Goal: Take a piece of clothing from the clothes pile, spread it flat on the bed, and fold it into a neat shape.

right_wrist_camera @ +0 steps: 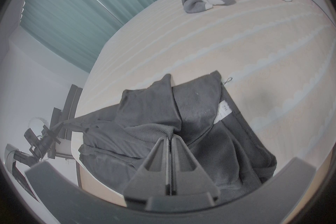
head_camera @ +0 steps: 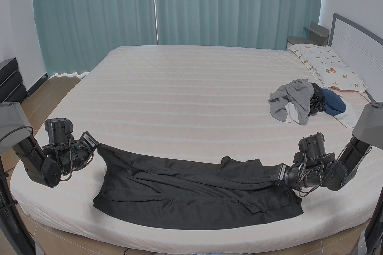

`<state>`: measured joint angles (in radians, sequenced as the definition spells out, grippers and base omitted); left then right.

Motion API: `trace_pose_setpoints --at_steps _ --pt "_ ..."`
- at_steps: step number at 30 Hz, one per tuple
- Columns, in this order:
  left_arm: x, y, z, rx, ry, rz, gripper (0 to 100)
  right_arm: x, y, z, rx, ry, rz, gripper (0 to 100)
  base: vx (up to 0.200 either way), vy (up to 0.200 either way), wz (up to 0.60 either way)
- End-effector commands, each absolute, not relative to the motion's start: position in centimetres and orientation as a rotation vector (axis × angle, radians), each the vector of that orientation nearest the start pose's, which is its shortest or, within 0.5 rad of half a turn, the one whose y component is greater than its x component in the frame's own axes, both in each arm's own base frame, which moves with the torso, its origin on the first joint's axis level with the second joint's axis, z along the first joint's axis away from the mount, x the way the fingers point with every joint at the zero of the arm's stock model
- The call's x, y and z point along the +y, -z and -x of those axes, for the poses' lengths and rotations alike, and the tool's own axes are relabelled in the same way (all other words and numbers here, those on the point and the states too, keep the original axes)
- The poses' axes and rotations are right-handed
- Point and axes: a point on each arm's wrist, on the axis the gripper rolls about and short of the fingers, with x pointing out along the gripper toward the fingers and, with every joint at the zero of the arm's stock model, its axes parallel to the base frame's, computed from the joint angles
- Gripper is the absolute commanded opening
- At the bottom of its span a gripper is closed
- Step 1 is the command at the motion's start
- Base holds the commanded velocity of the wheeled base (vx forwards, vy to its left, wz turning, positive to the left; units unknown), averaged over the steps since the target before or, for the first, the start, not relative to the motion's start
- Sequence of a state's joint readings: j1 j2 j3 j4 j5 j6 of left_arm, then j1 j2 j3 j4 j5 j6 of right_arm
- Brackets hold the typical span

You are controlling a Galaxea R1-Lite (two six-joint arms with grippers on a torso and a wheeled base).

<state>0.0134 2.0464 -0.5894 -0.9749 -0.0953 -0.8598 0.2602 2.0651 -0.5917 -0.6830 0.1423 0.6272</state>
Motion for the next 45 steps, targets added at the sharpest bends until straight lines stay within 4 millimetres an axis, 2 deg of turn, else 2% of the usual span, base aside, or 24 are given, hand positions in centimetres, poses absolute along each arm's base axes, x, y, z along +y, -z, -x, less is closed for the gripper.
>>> trace_pose_setpoints --at_steps 1,4,7,8,10,12,15,20,21,26,29,31,32,34,41,45 --pt "0.2 -5.5 -32.4 0.483 -0.128 0.859 0 7.2 -3.9 -30.0 0.825 -0.106 -0.565 0 0.000 0.000 0.00" --pt "0.2 -6.0 -33.5 0.466 -0.108 0.832 0 6.2 -4.9 -31.7 0.757 -0.090 -0.592 0 0.000 0.000 0.00" --pt "0.4 -7.5 -35.4 0.442 -0.119 0.835 0 5.8 -6.4 -33.9 0.670 -0.092 -0.611 0 0.000 0.000 0.00" --pt "0.4 -7.6 -35.5 0.439 -0.118 0.837 0 5.8 -6.5 -34.0 0.664 -0.094 -0.612 0 0.000 0.000 0.00" --pt "1.1 -9.5 -37.1 0.356 -0.122 0.870 0 5.8 -8.5 -35.9 0.573 -0.095 -0.687 0 0.000 0.000 0.00" --pt "1.5 -10.4 -37.6 0.304 -0.124 0.899 0 5.5 -9.7 -37.0 0.513 -0.074 -0.748 0 0.000 0.000 0.00" --pt "1.5 -10.2 -37.3 0.290 -0.114 0.904 0 5.1 -10.1 -37.3 0.487 -0.056 -0.776 0 0.000 0.000 0.00" --pt "1.4 -7.8 -35.9 0.388 -0.138 0.855 0 4.7 -9.0 -36.2 0.538 -0.036 -0.768 0 0.000 0.000 0.00" --pt "1.3 -6.3 -35.1 0.447 -0.148 0.805 0 4.6 -8.3 -35.6 0.572 -0.027 -0.748 0 0.000 0.000 0.00" --pt "1.0 -3.7 -32.8 0.575 -0.146 0.657 0 4.1 -6.3 -33.6 0.657 -0.017 -0.657 0 0.000 0.000 0.00" --pt "1.0 -3.1 -31.4 0.623 -0.138 0.580 0 4.0 -5.4 -31.9 0.718 -0.044 -0.604 0 0.000 0.000 0.00" --pt "1.0 -3.0 -31.4 0.625 -0.138 0.579 0 4.0 -5.3 -31.8 0.723 -0.044 -0.603 0 0.000 0.000 0.00" --pt "1.0 -2.6 -30.6 0.654 -0.131 0.536 0 3.9 -4.8 -30.9 0.756 -0.060 -0.570 0 0.000 0.000 0.00" --pt "0.9 -2.4 -30.0 0.676 -0.125 0.502 0 3.9 -4.4 -30.5 0.773 -0.062 -0.552 0 0.000 0.000 0.00" --pt "0.6 -0.9 -28.0 0.772 -0.107 0.418 0 3.8 -2.2 -29.5 0.859 -0.061 -0.494 0 0.000 0.000 0.00" --pt "0.1 -0.7 -27.5 0.798 -0.097 0.412 0 3.8 -1.3 -29.6 0.886 -0.058 -0.480 0 0.000 0.000 0.00"
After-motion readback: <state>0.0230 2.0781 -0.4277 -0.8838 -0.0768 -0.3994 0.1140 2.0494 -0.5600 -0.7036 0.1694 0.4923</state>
